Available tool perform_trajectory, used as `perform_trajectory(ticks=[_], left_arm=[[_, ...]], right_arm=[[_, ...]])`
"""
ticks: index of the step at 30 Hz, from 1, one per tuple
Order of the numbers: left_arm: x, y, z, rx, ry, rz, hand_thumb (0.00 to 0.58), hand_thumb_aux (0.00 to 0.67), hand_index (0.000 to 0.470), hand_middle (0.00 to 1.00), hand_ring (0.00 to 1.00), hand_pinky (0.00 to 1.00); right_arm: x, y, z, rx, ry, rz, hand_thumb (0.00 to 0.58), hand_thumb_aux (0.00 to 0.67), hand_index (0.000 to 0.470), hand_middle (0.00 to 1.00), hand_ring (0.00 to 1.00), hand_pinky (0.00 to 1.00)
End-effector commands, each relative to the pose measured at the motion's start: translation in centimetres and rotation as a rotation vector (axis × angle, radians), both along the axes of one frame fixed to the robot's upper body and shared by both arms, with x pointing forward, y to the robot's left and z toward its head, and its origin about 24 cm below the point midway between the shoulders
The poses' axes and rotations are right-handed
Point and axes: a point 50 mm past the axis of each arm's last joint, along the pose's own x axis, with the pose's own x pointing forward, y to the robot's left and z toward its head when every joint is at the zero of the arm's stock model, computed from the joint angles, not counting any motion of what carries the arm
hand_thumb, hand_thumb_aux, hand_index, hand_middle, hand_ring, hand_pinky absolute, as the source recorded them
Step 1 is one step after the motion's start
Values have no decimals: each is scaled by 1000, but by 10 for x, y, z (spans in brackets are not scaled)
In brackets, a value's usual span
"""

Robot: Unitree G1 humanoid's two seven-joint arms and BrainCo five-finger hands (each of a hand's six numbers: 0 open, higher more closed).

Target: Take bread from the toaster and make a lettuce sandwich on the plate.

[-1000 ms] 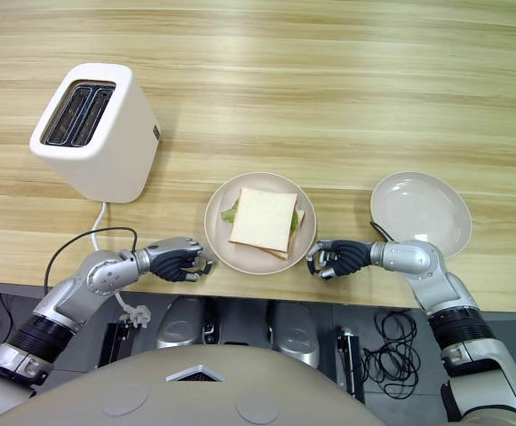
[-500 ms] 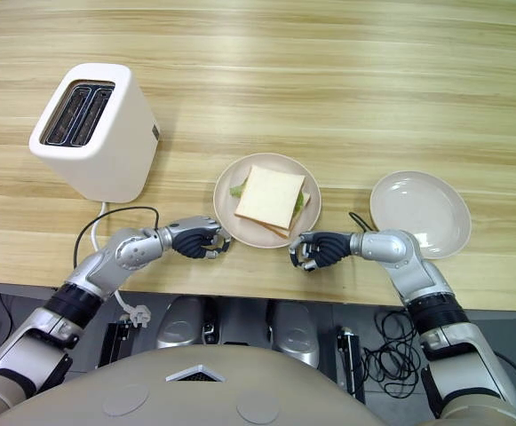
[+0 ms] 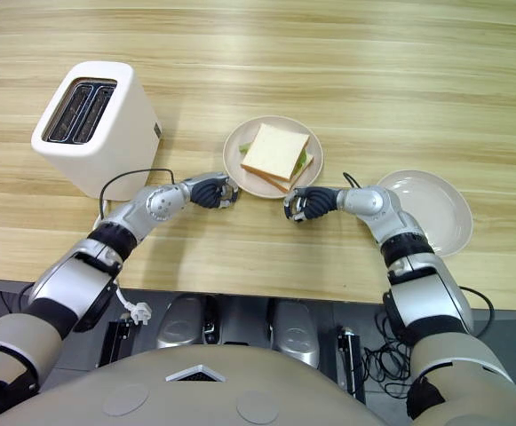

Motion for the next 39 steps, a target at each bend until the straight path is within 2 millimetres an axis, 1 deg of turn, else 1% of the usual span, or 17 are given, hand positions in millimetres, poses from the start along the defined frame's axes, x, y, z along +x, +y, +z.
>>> perform_trajectory(ticks=[1,5,8,12,13,14,15,16,17,20,22,24,27,30,34,36,39], left_arm=[[6,1,-3,4,-12,85,580,670,460,1000,1000,1000],[14,3,5,-30,-55,146,580,670,460,1000,1000,1000],[15,7,13,-101,-106,151,580,670,460,1000,1000,1000],[15,17,21,-247,-142,198,580,670,460,1000,1000,1000],[14,21,24,-298,-156,219,580,670,460,1000,1000,1000],[13,25,26,-362,-166,240,575,607,417,1000,1000,1000],[10,28,29,-432,-175,257,438,339,233,133,133,133],[7,31,32,-502,-188,269,156,97,67,0,0,0],[3,34,35,-568,-203,280,0,0,0,0,0,0],[-11,40,44,-712,-248,287,0,0,0,0,0,0],[-19,40,50,-785,-263,302,0,0,0,0,0,0],[-25,41,55,-863,-276,336,0,0,0,0,0,0],[-34,39,60,-1011,-261,400,0,0,0,0,0,0],[-42,34,62,-1119,-251,433,0,0,0,0,0,0],[-51,24,72,-1168,-298,361,0,0,0,0,0,0],[-53,23,75,-1167,-333,359,0,0,0,0,0,0],[-55,25,75,-1179,-350,380,0,0,0,0,0,0]], right_arm=[[0,0,-15,-45,24,-62,580,670,460,1000,1000,1000],[7,7,-9,11,-42,-92,580,670,460,1000,1000,1000],[10,12,6,153,-119,-86,580,670,460,1000,1000,1000],[7,15,23,350,-234,-67,580,670,460,1000,1000,1000],[6,15,26,392,-258,-64,514,444,305,1000,1000,1000],[3,15,29,435,-284,-60,230,150,103,867,867,867],[1,15,32,486,-309,-63,0,0,0,94,94,94],[-2,15,36,536,-336,-66,0,0,0,0,0,0],[-4,14,40,583,-367,-69,0,0,0,0,0,0],[-12,15,57,769,-479,-105,0,0,0,0,0,0],[-14,15,68,887,-590,-168,0,0,0,0,0,0],[-15,17,74,989,-660,-242,0,0,0,0,0,0],[-15,20,77,1087,-725,-346,0,0,0,0,0,0],[-12,23,79,1151,-777,-435,0,0,0,0,0,0],[-10,24,77,1185,-798,-518,0,0,0,0,0,0],[-10,25,71,1171,-781,-556,0,0,0,0,0,0],[-14,25,69,1162,-805,-550,0,0,0,0,0,0]])
